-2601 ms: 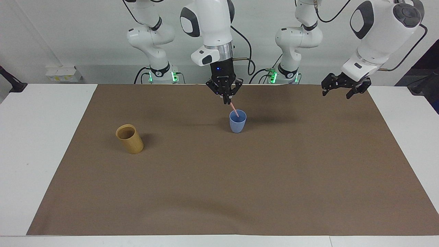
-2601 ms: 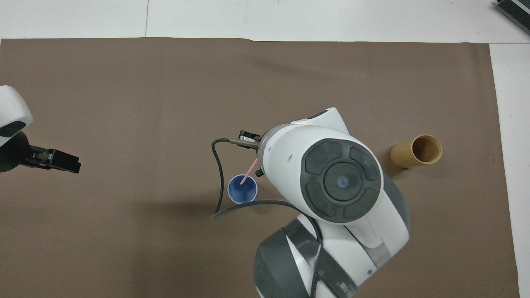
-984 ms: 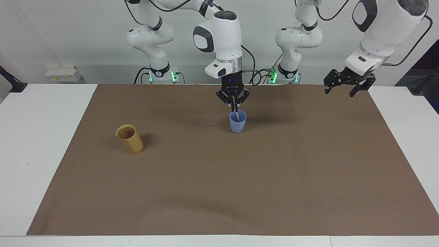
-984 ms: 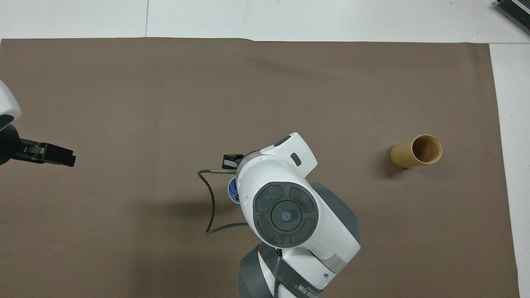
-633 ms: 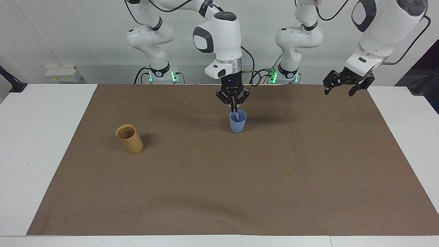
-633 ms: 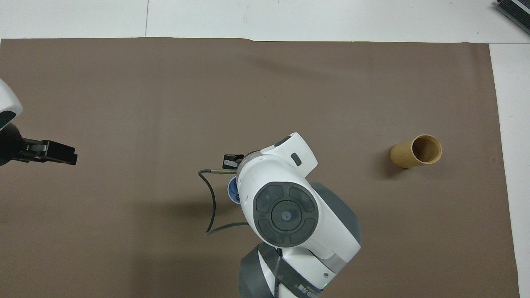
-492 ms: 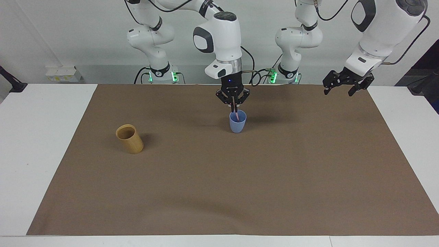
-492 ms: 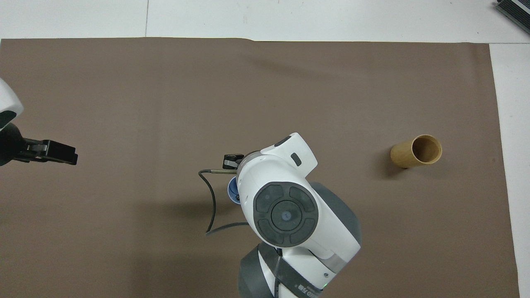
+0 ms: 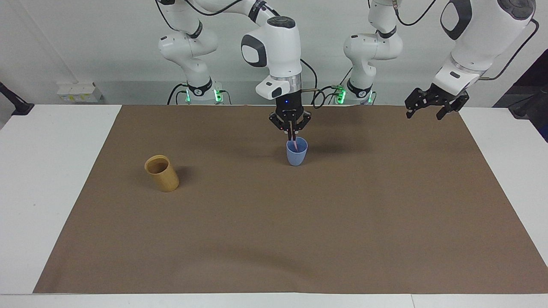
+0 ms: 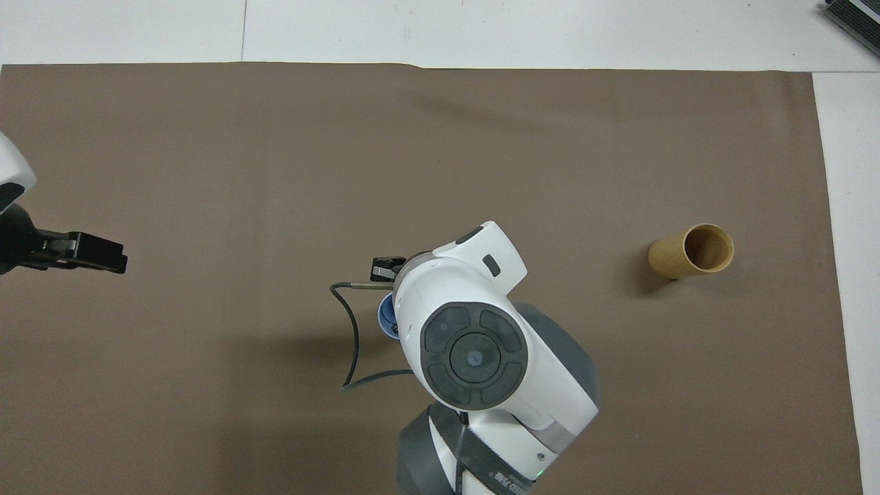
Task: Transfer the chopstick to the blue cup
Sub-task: 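Lower the pink stick into the blue cup and open the right gripper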
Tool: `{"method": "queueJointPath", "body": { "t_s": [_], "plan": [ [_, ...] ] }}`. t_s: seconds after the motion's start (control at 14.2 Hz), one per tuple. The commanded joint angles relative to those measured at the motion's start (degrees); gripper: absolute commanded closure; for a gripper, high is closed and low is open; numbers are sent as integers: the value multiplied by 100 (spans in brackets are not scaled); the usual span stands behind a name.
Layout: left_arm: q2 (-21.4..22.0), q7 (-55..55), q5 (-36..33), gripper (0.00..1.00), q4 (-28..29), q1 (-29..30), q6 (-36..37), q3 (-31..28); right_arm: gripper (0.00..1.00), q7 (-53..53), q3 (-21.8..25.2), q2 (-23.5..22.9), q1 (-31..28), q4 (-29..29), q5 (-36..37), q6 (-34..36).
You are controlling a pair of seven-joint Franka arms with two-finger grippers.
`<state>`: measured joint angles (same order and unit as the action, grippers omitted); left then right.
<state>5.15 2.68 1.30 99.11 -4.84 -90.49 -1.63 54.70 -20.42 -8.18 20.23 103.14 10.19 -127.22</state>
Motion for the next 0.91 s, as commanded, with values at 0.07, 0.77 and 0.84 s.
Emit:
{"method": "queueJointPath", "body": {
  "t_s": [0.07,0.77,0.84],
  "plan": [
    [-32,-49,-59,0,-111,54,58,31,78,-65,-6,36,-2,110,115,-136],
    [12,-49,-59,0,-111,45,58,31,17,-47,21,211,-221,-4,97,74],
    [12,-49,-59,0,-111,45,58,31,10,-65,21,290,-265,-13,89,205]
  ]
}}
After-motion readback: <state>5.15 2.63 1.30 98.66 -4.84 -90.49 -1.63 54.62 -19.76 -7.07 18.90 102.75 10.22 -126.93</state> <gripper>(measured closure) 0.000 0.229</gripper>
